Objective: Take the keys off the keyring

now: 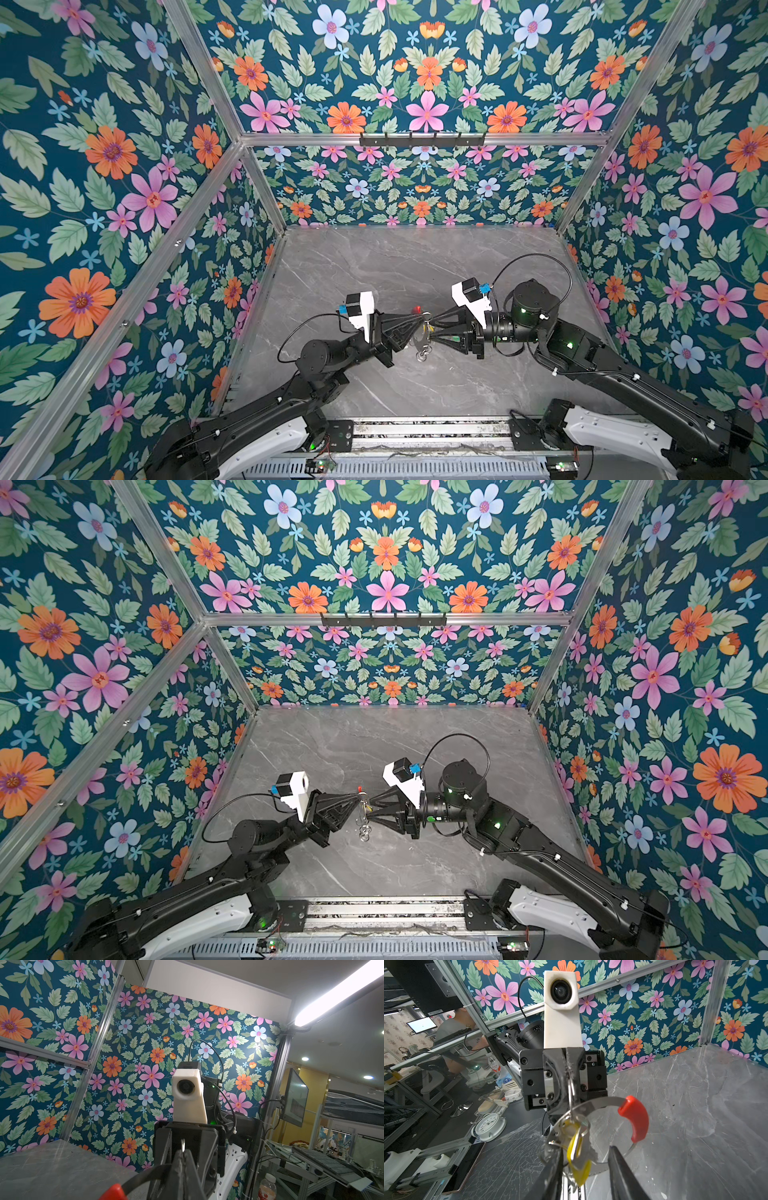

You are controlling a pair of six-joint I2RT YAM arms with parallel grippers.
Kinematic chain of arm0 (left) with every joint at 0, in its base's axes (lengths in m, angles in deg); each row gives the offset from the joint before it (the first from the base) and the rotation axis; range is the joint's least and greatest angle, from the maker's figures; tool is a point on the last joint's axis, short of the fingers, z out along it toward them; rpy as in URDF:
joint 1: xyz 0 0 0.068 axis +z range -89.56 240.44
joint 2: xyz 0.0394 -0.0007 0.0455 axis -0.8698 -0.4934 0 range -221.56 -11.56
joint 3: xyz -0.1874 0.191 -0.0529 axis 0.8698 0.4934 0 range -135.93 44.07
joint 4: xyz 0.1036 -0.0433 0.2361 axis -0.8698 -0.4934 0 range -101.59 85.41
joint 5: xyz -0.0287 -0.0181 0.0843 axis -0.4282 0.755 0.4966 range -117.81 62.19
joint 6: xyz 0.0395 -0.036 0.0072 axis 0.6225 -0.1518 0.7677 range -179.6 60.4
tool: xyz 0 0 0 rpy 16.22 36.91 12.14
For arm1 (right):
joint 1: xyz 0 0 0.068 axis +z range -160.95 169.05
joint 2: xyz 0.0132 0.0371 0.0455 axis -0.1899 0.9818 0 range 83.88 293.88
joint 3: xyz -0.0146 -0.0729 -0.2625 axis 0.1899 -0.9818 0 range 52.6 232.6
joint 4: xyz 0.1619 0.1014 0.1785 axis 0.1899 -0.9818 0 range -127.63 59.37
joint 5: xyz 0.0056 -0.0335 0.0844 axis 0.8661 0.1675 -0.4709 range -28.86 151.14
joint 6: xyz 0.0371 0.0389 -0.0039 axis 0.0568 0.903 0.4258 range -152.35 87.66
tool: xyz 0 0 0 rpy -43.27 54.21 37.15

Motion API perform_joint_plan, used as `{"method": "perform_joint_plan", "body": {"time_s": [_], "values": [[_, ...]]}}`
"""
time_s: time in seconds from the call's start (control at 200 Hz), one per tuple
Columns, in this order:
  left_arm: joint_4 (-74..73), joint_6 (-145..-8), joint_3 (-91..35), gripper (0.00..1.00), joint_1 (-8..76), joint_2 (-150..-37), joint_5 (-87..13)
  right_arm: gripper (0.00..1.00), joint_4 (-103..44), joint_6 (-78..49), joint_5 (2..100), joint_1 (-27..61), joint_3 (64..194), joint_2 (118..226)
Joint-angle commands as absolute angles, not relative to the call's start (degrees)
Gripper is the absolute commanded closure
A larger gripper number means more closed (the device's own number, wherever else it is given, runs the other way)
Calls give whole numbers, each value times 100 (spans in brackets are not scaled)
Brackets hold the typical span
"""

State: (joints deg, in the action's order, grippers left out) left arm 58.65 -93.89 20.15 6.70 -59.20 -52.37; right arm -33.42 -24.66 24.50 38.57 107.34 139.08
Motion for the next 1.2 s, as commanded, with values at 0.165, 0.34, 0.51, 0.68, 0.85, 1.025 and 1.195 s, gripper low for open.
{"method": "perform_joint_plan", "body": {"time_s": [0.165, 0.34, 0.51, 0.68, 0.85, 1.025, 1.195], "values": [[6186, -9450, 2008, 100, 666, -5920, -5352, 68, -3045, -2497, 2531, 3867, 10753, 13898], [6194, -9461, 1999, 100, 669, -5963, -5391, 75, -3028, -2472, 2467, 3860, 10797, 13951], [6187, -9476, 2008, 100, 665, -5901, -5375, 59, -3211, -2556, 2583, 3862, 10814, 13924], [6098, -9458, 2008, 100, 674, -5797, -5365, 55, -3205, -2564, 2662, 3862, 10550, 13728], [6089, -9458, 1960, 100, 678, -5821, -5387, 56, -3160, -2530, 2701, 3886, 10393, 13633], [6096, -9474, 1920, 100, 674, -5881, -5394, 60, -3163, -2549, 2756, 3928, 10493, 13746], [6081, -9494, 1920, 100, 674, -5881, -5376, 51, -3199, -2647, 2763, 4055, 10603, 13846]]}}
